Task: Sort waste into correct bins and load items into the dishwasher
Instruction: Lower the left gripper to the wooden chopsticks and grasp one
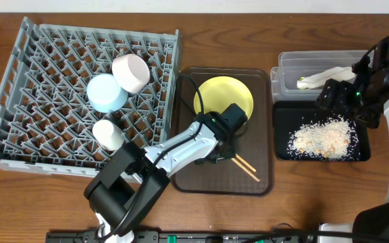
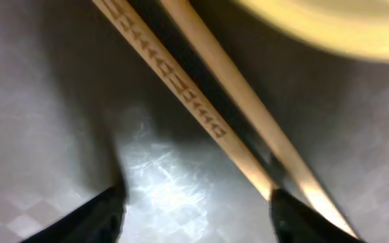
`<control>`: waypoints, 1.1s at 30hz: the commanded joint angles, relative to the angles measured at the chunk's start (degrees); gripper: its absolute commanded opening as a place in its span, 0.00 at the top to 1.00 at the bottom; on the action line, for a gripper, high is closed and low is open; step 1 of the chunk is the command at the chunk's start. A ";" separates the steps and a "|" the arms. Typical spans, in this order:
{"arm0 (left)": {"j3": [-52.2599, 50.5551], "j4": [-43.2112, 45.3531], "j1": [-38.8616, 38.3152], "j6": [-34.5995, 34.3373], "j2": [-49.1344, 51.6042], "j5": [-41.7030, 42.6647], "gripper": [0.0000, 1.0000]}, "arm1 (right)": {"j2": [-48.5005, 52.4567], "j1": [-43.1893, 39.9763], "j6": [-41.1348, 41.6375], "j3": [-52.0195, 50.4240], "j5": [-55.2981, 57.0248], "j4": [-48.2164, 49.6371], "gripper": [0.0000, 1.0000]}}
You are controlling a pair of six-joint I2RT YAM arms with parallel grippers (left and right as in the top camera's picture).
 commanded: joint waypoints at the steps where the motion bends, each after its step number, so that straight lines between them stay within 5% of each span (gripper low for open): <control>1: -0.68 -1.92 0.13 -0.48 1.66 -0.96 0.36 | -1.11 -0.26 0.37 1.05 0.26 -0.04 0.01; 33: -0.39 2.56 0.11 -1.53 0.42 -0.57 0.34 | -1.11 -0.26 0.37 1.05 0.26 -0.07 0.01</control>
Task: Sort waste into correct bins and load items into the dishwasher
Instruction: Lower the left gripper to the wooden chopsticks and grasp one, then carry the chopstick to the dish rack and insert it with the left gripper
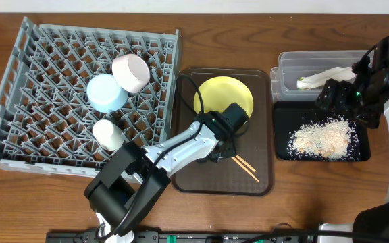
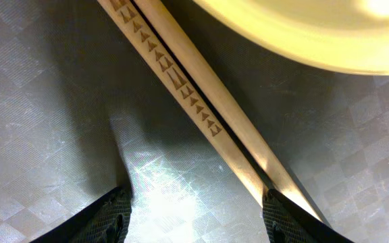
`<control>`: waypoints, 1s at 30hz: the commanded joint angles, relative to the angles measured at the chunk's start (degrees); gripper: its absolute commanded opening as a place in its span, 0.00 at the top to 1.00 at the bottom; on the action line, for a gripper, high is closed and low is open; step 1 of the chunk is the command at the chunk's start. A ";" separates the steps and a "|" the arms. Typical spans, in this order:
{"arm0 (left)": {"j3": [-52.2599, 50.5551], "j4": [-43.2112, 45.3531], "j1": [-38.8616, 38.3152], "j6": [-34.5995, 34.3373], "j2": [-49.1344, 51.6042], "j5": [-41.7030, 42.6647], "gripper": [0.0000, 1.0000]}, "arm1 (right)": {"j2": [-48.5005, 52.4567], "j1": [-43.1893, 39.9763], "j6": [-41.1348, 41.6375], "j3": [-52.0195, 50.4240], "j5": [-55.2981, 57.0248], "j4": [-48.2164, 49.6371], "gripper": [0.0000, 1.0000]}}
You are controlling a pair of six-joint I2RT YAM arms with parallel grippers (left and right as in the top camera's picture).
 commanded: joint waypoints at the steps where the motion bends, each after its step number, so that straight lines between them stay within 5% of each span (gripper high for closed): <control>1: -0.48 0.70 0.13 -0.52 0.42 -1.07 0.34 | -1.11 -0.24 0.37 1.05 0.28 -0.07 0.01; 26: -2.93 0.11 0.13 -0.55 1.22 -4.28 0.34 | -1.11 -0.22 0.37 1.05 0.28 -0.22 0.01; 28: -2.95 -0.98 0.13 -0.52 1.22 -3.96 0.36 | -1.11 -0.22 0.37 1.05 0.28 -0.22 0.01; 30: -2.95 -1.44 0.13 -0.52 1.22 -4.11 0.50 | -1.11 -0.22 0.37 1.05 0.28 -0.22 0.01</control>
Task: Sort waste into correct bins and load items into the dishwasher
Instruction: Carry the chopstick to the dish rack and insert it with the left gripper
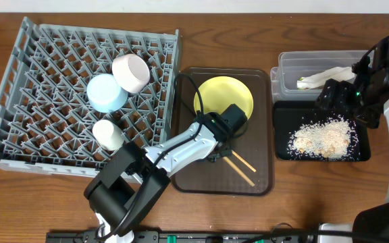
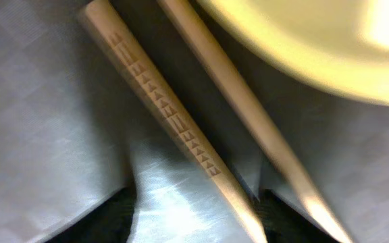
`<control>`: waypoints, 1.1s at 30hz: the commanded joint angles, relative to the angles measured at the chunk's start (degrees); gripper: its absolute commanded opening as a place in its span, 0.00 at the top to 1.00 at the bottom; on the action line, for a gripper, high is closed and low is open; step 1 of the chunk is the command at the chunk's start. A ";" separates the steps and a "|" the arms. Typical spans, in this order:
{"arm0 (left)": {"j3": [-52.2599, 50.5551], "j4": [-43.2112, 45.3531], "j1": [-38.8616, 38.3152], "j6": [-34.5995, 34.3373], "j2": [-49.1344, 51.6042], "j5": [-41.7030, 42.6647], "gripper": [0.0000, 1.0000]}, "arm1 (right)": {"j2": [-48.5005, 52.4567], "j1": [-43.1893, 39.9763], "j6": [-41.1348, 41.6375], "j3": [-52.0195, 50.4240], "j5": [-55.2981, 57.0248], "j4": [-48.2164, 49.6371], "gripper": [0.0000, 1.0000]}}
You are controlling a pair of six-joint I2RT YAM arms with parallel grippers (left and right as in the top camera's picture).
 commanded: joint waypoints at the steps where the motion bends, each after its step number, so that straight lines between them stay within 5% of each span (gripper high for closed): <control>1: -2.03 -0.76 0.15 -0.28 1.22 0.31 0.58 | -1.11 -0.22 0.37 1.05 0.28 -0.13 0.01; 4: -2.03 -0.09 0.15 -0.28 1.22 0.33 0.73 | -1.11 -0.22 0.37 1.05 0.28 -0.15 0.01; 22: -1.55 1.66 6.38 0.52 -0.52 0.33 0.92 | -1.11 -0.22 0.37 1.05 0.28 -0.20 0.01; 33: -0.39 0.26 11.10 24.85 -13.84 0.33 0.92 | -1.11 -0.22 0.37 1.05 0.28 -0.17 0.01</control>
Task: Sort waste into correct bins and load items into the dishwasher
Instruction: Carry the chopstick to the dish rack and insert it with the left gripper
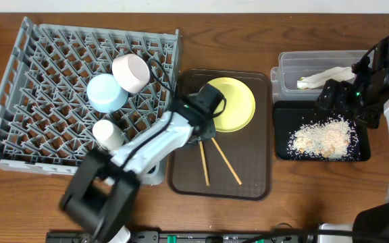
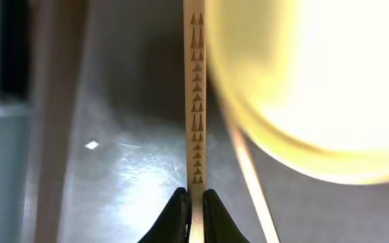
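Two wooden chopsticks lie over the brown tray (image 1: 256,177). My left gripper (image 2: 195,202) is shut on one chopstick (image 2: 196,101), the one with a triangle pattern; overhead that chopstick (image 1: 203,164) points toward the tray's front. The other chopstick (image 1: 225,163) lies slanted beside it on the tray. The yellow plate (image 1: 233,102) rests at the tray's back, just past my left gripper (image 1: 201,128). The grey dish rack (image 1: 53,67) holds a white cup (image 1: 131,73), a pale blue bowl (image 1: 107,92) and a small white cup (image 1: 107,134). My right gripper (image 1: 333,93) hovers by the bins, its jaws hidden.
A black bin (image 1: 358,152) with rice-like waste (image 1: 321,138) sits at the right. Behind it a clear bin (image 1: 289,67) holds white scraps (image 1: 323,75). The rack's right wall stands just left of the tray.
My left gripper was open astride both chopsticks near the plate's front. Now it is shut on the patterned chopstick, farther left by the plate's edge. The sticks have spread apart into a V.
My left gripper stood open over the pair of chopsticks lying together on the tray below the plate through all earlier moments, the sticks drifting slightly apart. Now it has shut on one and swung it away from the other. The right arm has stayed put.
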`<control>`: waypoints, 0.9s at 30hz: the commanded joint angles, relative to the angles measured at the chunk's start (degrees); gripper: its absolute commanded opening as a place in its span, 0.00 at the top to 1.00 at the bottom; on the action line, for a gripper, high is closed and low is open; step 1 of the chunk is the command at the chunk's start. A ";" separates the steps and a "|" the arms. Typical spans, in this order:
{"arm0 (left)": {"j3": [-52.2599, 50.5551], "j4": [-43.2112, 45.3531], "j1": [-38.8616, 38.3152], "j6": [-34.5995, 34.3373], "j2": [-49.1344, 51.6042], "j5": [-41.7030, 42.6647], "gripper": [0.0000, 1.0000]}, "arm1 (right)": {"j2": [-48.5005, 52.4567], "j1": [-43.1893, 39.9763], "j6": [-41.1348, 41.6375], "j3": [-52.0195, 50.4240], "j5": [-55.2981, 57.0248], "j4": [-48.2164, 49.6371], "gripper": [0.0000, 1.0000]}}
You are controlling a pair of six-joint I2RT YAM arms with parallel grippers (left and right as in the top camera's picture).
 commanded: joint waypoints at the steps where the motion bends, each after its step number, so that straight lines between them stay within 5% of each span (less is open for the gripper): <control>1: -0.02 -0.96 1.64 13.38 -6.56 -0.33 0.92 | -1.11 -0.22 0.37 1.05 0.28 -0.07 0.01; 10: -0.02 -1.70 8.87 33.92 -17.94 -4.61 0.92 | -1.11 -0.22 0.37 1.05 0.28 -0.09 0.01; 19: -0.04 0.52 15.19 35.74 -15.74 -7.45 0.91 | -1.11 -0.20 0.39 1.05 0.26 -0.09 0.01; 27: -0.02 1.86 16.76 35.26 -13.68 -5.57 0.58 | -1.11 -0.20 0.37 1.05 0.28 -0.48 0.01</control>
